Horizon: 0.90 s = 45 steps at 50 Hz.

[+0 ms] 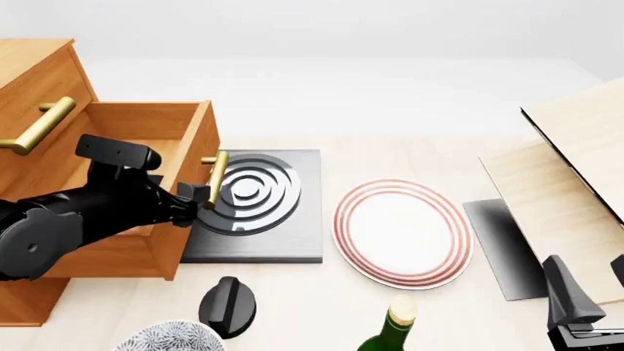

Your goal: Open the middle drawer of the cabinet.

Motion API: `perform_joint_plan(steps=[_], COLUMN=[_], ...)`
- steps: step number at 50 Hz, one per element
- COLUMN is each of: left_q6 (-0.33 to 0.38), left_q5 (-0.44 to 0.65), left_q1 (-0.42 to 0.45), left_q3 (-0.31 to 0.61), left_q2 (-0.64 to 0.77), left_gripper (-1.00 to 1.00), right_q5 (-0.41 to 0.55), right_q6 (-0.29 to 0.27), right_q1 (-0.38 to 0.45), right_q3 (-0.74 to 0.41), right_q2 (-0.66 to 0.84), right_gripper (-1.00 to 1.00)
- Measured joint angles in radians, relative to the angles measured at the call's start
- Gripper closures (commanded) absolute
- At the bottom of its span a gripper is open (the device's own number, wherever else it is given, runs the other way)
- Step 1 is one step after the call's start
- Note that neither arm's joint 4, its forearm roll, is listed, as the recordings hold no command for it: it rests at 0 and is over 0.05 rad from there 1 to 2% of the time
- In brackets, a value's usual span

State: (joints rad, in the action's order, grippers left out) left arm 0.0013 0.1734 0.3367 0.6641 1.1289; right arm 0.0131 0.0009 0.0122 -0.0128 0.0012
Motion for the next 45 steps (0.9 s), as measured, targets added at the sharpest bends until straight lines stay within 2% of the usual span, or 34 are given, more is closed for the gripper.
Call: perform_joint_plan(steps=[5, 12, 18, 27, 35, 45], left_q6=[-0.009, 0.03, 0.103, 0.157, 0.187, 0.202], left_q5=[0.011, 0.016, 0.016, 0.07, 0.14, 0.182], left_q1=[0.002, 0.009, 0.025, 0.015, -0.042, -0.195], left_q3=[0.002, -0.009, -0.017, -0.006, 0.008, -0.032], left_q2=[-0.005, -0.045, -0.147, -0.353, -0.544, -0.805], left_gripper=[-1.0, -1.0, -1.0, -1.0, -1.0, -1.0], right_q5=[0.0, 0.0, 0.0, 0.0, 0.0, 0.0], right_q6=[0.0, 0.0, 0.0, 0.0, 0.0, 0.0], right_q1=[0.0, 0.0, 0.0, 0.0, 0.0, 0.0], right_q3=[0.0, 0.0, 0.0, 0.0, 0.0, 0.0], right_q2=[0.0, 0.0, 0.0, 0.0, 0.0, 0.0], right_gripper=[-1.0, -1.0, -1.0, -1.0, -1.0, -1.0])
